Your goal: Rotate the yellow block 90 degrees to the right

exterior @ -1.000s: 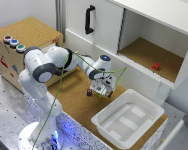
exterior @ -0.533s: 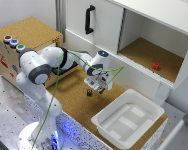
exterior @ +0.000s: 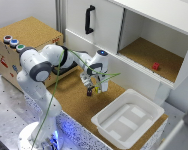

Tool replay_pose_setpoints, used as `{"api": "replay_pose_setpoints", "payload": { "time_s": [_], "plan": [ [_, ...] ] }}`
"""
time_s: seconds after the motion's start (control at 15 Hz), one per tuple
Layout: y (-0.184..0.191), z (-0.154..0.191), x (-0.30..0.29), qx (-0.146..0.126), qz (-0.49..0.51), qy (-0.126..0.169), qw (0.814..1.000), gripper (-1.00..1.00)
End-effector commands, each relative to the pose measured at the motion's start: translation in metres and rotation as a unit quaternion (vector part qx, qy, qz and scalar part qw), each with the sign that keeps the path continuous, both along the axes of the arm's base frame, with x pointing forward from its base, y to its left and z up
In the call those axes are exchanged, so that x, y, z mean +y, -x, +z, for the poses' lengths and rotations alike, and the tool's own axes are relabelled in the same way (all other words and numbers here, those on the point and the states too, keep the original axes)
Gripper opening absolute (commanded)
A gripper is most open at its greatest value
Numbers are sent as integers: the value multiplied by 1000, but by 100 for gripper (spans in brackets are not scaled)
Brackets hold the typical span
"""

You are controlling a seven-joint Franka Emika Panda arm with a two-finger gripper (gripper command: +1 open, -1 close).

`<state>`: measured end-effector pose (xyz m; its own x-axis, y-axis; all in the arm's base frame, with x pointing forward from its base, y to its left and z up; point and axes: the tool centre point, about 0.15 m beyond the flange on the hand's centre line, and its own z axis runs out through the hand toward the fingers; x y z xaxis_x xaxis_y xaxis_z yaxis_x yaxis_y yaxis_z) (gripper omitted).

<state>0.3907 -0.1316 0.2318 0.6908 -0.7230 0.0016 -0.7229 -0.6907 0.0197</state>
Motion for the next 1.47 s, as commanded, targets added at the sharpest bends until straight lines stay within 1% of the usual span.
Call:
{"api": "replay_pose_setpoints", "payload": {
  "time_s": [0.0,0.07,0.13,0.2,0.27,0.33,0.4,0.47,0.53,0.6,0.67,0.73,0.8,0.93,1.0,1.13,1.2,1.27,1.33,1.4],
  "plan": [
    [-2,-19,-17,-4,-195,-35,980,-100],
    [-2,-20,-18,-3,-221,-39,975,-100],
    [0,-17,-18,2,-265,-36,964,-100],
    [-1,-16,-17,-13,-302,-51,952,-100],
    [-7,-13,-15,-40,-332,-54,941,-100],
    [-6,-13,-16,-54,-362,-60,929,-100],
    [-10,-16,-20,-68,-373,-72,923,-100],
    [-15,-15,-28,-71,-374,-74,922,-100],
    [-19,-13,-34,-63,-372,-74,923,-100],
    [-18,-16,-34,-57,-380,-82,920,-100],
    [-18,-18,-32,-44,-376,-87,922,-100],
    [-18,-17,-30,-31,-371,-85,924,100],
    [-21,-16,-29,-21,-358,-81,930,100],
    [-24,-11,-23,-14,-328,-64,942,100],
    [-24,-5,-23,-19,-317,-60,946,100],
    [-20,3,-26,-36,-313,-58,947,100],
    [-21,11,-29,-52,-300,-55,951,100],
    [-24,18,-31,-62,-278,-52,957,100],
    [-26,31,-33,-72,-244,-38,966,100],
    [-29,43,-35,-65,-183,-16,981,100]
  ]
}}
